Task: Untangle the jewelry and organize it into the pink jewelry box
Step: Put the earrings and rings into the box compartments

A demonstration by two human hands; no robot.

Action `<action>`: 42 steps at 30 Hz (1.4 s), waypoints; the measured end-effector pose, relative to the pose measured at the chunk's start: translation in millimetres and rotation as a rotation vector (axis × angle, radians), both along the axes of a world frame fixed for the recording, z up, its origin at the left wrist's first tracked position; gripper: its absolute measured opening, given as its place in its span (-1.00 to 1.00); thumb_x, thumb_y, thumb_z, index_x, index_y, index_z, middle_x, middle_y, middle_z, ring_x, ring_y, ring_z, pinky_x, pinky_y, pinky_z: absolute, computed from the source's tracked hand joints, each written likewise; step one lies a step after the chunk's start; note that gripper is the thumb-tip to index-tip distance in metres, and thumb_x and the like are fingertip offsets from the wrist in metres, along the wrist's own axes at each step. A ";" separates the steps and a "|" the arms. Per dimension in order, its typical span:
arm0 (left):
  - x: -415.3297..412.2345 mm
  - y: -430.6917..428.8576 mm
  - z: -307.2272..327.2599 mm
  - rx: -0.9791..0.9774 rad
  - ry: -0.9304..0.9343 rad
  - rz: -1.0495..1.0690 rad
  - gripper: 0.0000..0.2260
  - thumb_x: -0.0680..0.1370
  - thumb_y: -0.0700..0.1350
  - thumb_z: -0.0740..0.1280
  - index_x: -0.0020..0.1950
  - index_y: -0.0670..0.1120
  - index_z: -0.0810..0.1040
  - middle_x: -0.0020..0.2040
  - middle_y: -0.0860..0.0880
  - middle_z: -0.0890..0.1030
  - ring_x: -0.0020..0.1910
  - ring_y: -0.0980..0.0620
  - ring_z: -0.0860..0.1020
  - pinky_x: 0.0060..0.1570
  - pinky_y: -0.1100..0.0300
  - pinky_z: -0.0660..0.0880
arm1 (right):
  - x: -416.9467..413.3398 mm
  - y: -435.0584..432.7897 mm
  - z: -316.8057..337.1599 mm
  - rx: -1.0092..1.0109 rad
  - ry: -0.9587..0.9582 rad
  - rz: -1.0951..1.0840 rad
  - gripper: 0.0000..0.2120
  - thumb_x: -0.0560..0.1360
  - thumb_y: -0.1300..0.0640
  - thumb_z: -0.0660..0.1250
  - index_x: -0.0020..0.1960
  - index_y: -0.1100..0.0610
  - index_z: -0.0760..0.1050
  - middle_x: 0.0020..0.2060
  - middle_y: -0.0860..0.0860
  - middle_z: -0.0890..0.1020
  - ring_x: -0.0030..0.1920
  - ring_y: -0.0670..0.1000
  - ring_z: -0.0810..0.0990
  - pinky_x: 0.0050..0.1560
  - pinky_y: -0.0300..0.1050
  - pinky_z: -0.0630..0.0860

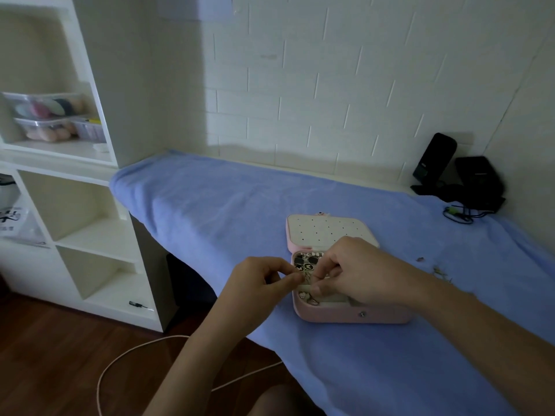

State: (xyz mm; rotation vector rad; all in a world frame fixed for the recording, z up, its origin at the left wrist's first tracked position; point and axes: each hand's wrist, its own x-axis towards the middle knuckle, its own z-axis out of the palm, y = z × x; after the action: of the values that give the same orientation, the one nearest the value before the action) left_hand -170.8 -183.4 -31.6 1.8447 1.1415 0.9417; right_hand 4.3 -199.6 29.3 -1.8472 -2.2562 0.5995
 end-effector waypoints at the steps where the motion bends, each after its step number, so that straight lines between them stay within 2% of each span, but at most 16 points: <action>1: -0.4 0.3 -0.2 0.001 0.004 -0.003 -0.88 0.52 -0.07 0.35 -0.11 -0.06 0.66 -0.62 0.10 0.32 -0.61 0.15 0.24 -0.53 0.41 0.16 | 0.3 0.2 1.1 0.009 0.002 0.007 -0.86 0.40 -0.07 0.45 -0.31 -0.12 0.56 -0.59 -0.23 0.46 -0.48 -0.22 0.41 -0.33 -0.25 0.33; 5: -0.1 1.4 0.1 0.008 0.025 -0.015 -0.89 0.53 -0.07 0.35 -0.11 -0.05 0.66 -0.63 0.10 0.33 -0.62 0.15 0.25 -0.53 0.41 0.17 | 1.6 -0.4 2.8 0.013 -0.001 0.025 -0.90 0.42 -0.02 0.45 -0.26 -0.09 0.57 -0.50 -0.17 0.45 -0.42 -0.24 0.42 -0.34 -0.33 0.28; 8: 0.6 1.7 0.8 0.015 0.045 -0.027 -0.89 0.53 -0.06 0.36 -0.12 -0.04 0.66 -0.63 0.11 0.34 -0.62 0.15 0.27 -0.53 0.42 0.16 | 0.2 0.1 1.2 -0.015 0.001 0.032 -0.90 0.41 -0.04 0.45 -0.27 -0.10 0.58 -0.44 -0.15 0.50 -0.35 -0.17 0.46 -0.25 -0.18 0.42; 10: 1.1 1.3 0.9 0.018 0.059 -0.038 -0.88 0.52 -0.05 0.36 -0.12 -0.04 0.66 -0.63 0.11 0.34 -0.61 0.16 0.27 -0.53 0.42 0.17 | -1.4 0.5 1.7 -0.024 0.003 0.037 -0.91 0.40 -0.05 0.46 -0.26 -0.12 0.58 -0.33 -0.14 0.58 -0.22 -0.12 0.55 -0.12 -0.07 0.52; 12: 1.8 0.9 1.0 0.016 0.062 -0.050 -0.88 0.52 -0.04 0.37 -0.14 -0.03 0.66 -0.63 0.11 0.35 -0.60 0.16 0.27 -0.52 0.42 0.17 | -2.6 1.0 2.7 -0.027 0.005 0.040 -0.92 0.39 -0.05 0.46 -0.25 -0.12 0.59 -0.26 -0.11 0.61 -0.13 -0.09 0.58 -0.07 -0.07 0.53; 19: 2.9 -0.2 1.6 0.020 0.080 -0.059 -0.91 0.49 -0.04 0.39 -0.20 0.04 0.66 -0.62 0.11 0.34 -0.57 0.15 0.24 -0.50 0.40 0.16 | -4.4 4.6 2.0 0.025 0.037 0.012 -0.87 0.29 -0.06 0.53 -0.37 -0.18 0.60 -0.42 -0.12 0.51 -0.26 -0.13 0.46 -0.26 -0.14 0.39; 23: 1.8 -1.9 4.4 0.011 0.079 -0.072 -0.92 0.47 -0.04 0.42 -0.22 0.05 0.65 -0.60 0.10 0.32 -0.56 0.13 0.23 -0.50 0.39 0.17 | -1.0 2.8 2.3 0.033 0.074 0.013 -0.95 0.33 0.00 0.52 -0.28 -0.12 0.66 -0.36 -0.05 0.56 -0.25 -0.11 0.47 -0.24 -0.18 0.37; 25: 1.0 -2.2 6.9 0.013 0.084 -0.090 -0.93 0.45 -0.04 0.44 -0.23 0.03 0.65 -0.58 0.08 0.31 -0.56 0.13 0.22 -0.50 0.40 0.16 | -0.5 2.6 1.9 0.046 0.070 0.011 -0.91 0.35 0.00 0.51 -0.31 -0.13 0.63 -0.38 -0.09 0.53 -0.27 -0.12 0.46 -0.23 -0.17 0.39; 28: 0.8 -2.4 9.9 0.025 0.118 -0.115 -0.93 0.44 -0.04 0.45 -0.21 -0.01 0.66 -0.59 0.09 0.30 -0.56 0.13 0.22 -0.50 0.40 0.17 | -0.2 2.8 -0.1 0.054 0.046 0.008 -0.82 0.35 -0.05 0.49 -0.38 -0.21 0.56 -0.36 -0.14 0.54 -0.20 -0.13 0.50 -0.11 -0.07 0.50; 34: 1.2 -2.0 9.7 0.011 0.157 -0.105 -0.94 0.47 -0.07 0.42 -0.20 -0.01 0.65 -0.60 0.09 0.32 -0.56 0.13 0.24 -0.49 0.40 0.17 | -0.2 -0.2 2.1 -0.014 0.011 0.063 -0.93 0.41 -0.02 0.44 -0.25 -0.13 0.63 -0.45 -0.14 0.47 -0.32 -0.16 0.43 -0.27 -0.21 0.34; 42: 2.0 -2.1 10.0 -0.022 0.149 -0.100 -0.93 0.47 -0.05 0.42 -0.19 -0.01 0.66 -0.59 0.09 0.33 -0.56 0.13 0.23 -0.50 0.38 0.18 | -2.6 5.0 -0.7 0.084 0.006 0.043 -0.90 0.33 -0.01 0.51 -0.32 -0.11 0.62 -0.42 -0.11 0.47 -0.30 -0.12 0.45 -0.32 -0.23 0.31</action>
State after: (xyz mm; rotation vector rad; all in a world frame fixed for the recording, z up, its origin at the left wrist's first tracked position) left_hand -168.8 -185.5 -21.7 1.9617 1.1315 0.7429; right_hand 1.7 -194.6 28.6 -1.7602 -2.2859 0.5078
